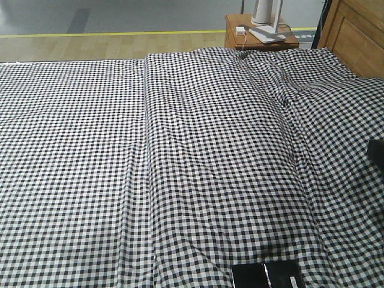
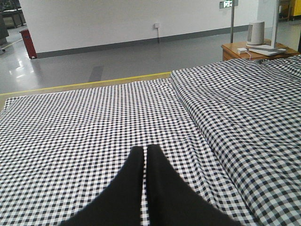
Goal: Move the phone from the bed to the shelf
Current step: 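Lower the open right gripper over the black phone on the bed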
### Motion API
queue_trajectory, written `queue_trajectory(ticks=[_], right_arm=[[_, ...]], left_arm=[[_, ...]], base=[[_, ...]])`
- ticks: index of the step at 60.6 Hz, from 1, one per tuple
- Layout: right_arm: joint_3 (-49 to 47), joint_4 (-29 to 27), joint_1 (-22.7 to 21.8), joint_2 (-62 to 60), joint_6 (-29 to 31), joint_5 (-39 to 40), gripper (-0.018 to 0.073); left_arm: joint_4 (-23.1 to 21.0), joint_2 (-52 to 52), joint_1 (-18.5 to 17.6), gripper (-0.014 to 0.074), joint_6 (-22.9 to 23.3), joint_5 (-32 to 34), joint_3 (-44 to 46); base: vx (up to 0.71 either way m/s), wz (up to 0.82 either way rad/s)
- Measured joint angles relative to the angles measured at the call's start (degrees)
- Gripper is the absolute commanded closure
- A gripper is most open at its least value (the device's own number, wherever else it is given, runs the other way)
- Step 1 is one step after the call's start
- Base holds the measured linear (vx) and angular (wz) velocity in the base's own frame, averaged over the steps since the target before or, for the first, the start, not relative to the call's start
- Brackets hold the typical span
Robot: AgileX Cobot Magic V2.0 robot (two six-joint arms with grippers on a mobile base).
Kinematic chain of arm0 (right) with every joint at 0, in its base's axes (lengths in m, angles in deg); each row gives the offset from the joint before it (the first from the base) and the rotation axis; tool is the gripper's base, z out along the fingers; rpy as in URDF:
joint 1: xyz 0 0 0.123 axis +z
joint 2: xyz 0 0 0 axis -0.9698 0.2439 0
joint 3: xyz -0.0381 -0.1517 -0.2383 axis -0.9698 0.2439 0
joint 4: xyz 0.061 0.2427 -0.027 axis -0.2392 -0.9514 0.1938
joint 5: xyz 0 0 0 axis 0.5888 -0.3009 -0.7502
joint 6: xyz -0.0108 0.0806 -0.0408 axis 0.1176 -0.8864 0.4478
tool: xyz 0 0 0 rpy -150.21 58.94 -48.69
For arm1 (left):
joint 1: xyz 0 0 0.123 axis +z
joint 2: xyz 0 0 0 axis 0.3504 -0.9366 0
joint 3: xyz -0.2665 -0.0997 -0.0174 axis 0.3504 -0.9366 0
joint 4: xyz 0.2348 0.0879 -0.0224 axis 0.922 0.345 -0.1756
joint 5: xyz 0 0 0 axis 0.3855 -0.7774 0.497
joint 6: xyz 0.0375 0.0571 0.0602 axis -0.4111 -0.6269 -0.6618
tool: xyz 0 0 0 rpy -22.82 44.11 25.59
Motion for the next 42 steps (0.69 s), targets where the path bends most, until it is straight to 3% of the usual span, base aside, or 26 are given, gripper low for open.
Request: queue_trajectory(ticks=[15,26,33,42], right_arm=[[-6.63,0.0,0.0,9.67,-3.11,-13.22,-0.0137],[-10.56,-0.54,-2.91,23.64,-1.85,-15.93,-0.0131],[-12.43,-4.25,-8.17,32.7,3.98,-15.14,-0.0128],[-15.28,-14.48,-16.01,43.32,16.25,-13.56,-0.0122]], left_arm=[[0.0,0.0,0.0,0.0595,0.0,0.0,0.0],[0.0,0.0,0.0,0.0595,0.0,0.0,0.0],[0.0,0.0,0.0,0.0595,0.0,0.0,0.0],[0.0,0.0,0.0,0.0595,0.0,0.0,0.0]], base=[[0.0,0.0],[0.0,0.0],[0.0,0.0],[0.0,0.0]])
